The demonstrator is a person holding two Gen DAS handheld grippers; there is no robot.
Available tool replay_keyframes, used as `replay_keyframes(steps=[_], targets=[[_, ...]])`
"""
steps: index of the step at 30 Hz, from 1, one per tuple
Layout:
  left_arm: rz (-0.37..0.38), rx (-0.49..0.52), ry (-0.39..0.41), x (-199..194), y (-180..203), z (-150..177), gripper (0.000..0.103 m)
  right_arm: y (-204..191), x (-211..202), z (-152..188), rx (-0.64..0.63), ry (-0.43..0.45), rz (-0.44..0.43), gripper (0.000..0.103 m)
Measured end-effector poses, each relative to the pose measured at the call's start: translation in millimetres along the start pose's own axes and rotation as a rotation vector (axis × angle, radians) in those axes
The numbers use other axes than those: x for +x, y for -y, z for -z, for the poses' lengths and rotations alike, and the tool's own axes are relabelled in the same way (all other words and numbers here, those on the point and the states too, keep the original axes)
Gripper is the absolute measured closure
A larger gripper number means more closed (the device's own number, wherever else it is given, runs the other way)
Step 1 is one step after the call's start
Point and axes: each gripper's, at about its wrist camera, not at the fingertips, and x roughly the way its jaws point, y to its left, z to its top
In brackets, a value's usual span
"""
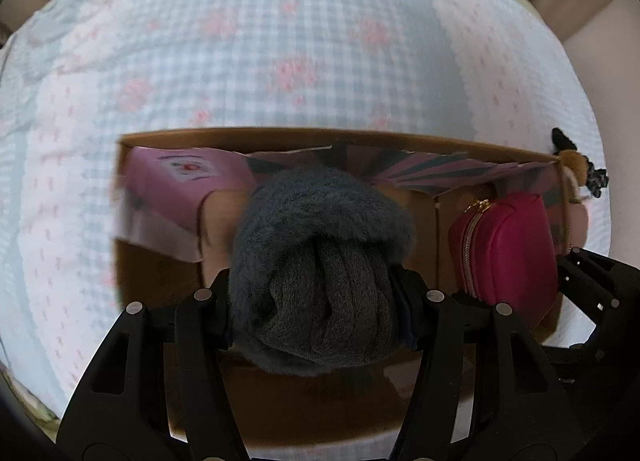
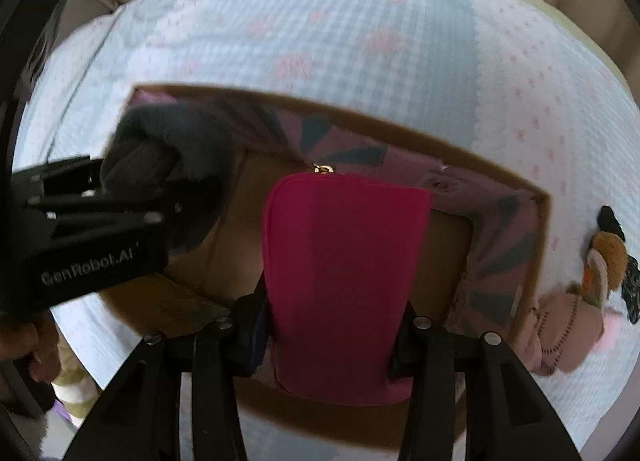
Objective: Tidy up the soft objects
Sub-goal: 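Carry the grey hat and pink pouch into the box and open both grippers, then lift both grippers out of the box and move toward the remaining items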
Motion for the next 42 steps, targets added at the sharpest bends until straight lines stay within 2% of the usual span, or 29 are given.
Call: replay_keyframes(steps=[2, 4, 5, 6, 7, 8, 15, 21, 26, 37, 42], targets=[[0.0, 0.005, -0.019, 10.8, 1.3, -2.6, 0.047, 3.5, 7.3, 0.9, 0.001, -0.005, -0.01, 0.061], [-0.007, 0.013, -0.035, 17.9, 3.5, -4.2, 0.035, 5.3, 13.5, 1.5, -0.006, -0.007, -0.014, 0.06], [-0.017, 0.014, -0.04, 21.0, 4.5, -5.2, 0.021, 5.4, 15.2, 2.1, -0.014, 0.004, -0.01, 0.056], [-0.017, 0.014, -0.044, 22.3, 5.4, -6.0, 0.002, 4.9, 15.9, 2.7, -0.019, 0.014, -0.004, 0.039], [-0.013, 0.012, -0.047, 23.7, 5.7, -7.2, 0.001, 3.6, 16.4, 3.5, -0.027, 0.021, -0.002, 0.023], [-0.014, 0.006, -0.051, 24.7, 5.3, -8.5, 0.0, 1.8, 17.0, 4.5, -0.038, 0.022, -0.002, 0.0], [-0.002, -0.026, -0.047, 20.0, 3.2, -14.1, 0.0, -9.6, 13.7, 14.3, -0.08, 0.027, -0.029, 0.0], [-0.002, -0.021, -0.022, -1.4, 7.4, -6.4, 0.0, -15.1, -4.7, 21.7, -0.069, 0.046, -0.013, 0.0], [0.001, -0.026, 0.032, -30.2, 7.1, 3.0, 0.0, -12.5, -30.0, 26.5, -0.068, 0.081, -0.004, 0.0], [-0.004, -0.035, 0.211, -140.6, -1.9, 50.0, 0.0, -43.7, -110.9, 51.0, -0.055, 0.245, 0.057, 0.0], [-0.02, -0.037, 0.305, -193.9, 0.4, 77.8, 0.0, -54.9, -159.2, 74.0, -0.015, 0.326, 0.088, 0.0]])
